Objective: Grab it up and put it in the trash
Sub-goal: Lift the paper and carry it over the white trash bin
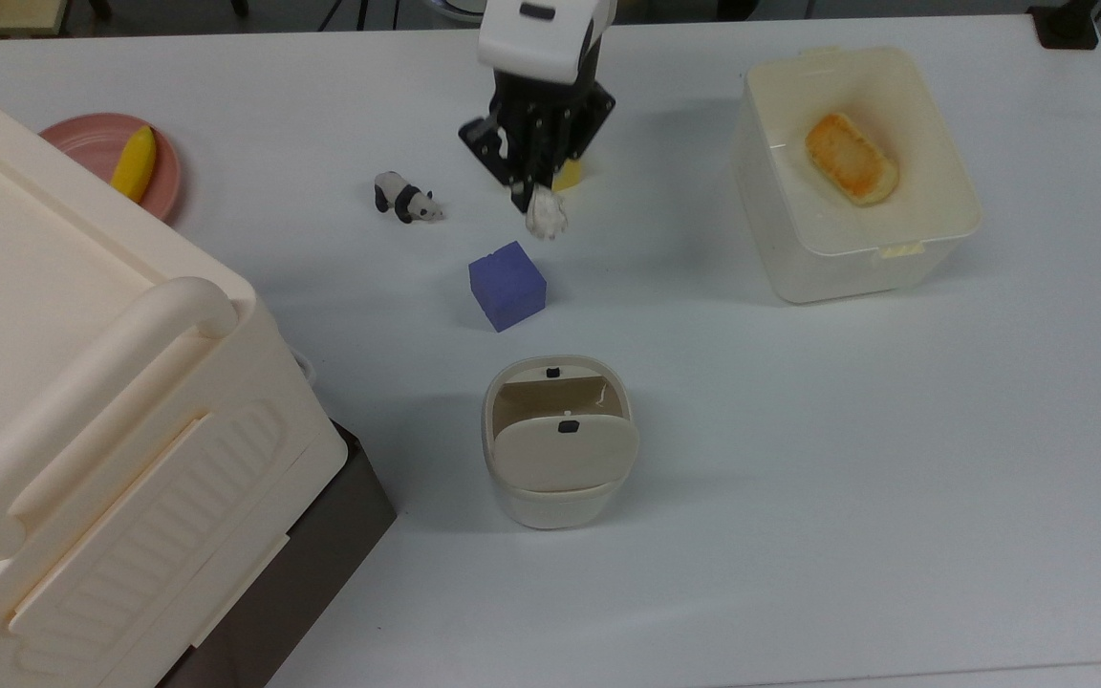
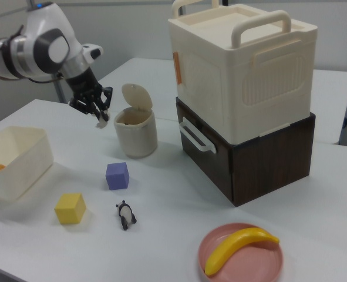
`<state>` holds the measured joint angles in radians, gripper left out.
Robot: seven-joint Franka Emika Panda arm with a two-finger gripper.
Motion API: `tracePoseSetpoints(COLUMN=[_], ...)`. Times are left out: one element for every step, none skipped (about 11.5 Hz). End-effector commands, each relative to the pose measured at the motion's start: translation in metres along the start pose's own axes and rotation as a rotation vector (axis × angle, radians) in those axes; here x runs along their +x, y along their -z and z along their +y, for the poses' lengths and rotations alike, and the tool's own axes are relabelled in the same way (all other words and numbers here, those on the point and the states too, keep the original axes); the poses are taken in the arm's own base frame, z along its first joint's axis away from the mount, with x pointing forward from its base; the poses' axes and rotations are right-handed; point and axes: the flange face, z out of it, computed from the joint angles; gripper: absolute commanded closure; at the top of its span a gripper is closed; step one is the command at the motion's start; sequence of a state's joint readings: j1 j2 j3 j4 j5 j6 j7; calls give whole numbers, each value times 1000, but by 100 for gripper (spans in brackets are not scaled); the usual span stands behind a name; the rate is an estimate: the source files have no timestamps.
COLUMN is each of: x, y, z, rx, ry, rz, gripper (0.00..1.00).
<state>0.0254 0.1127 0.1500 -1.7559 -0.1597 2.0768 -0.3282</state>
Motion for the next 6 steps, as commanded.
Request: tracePoseSetpoints(x=[25, 32, 39, 46, 49, 52], y=[-26, -29, -30, -29, -34, -34], z=[24, 32, 41, 46, 50, 52], rx=[2, -4, -10, -17, -23, -36], ry=[-61, -67, -77, -80, -84, -84], rz=[89, 108, 128, 148, 170, 206], gripper=[100, 100, 100, 100, 100, 100])
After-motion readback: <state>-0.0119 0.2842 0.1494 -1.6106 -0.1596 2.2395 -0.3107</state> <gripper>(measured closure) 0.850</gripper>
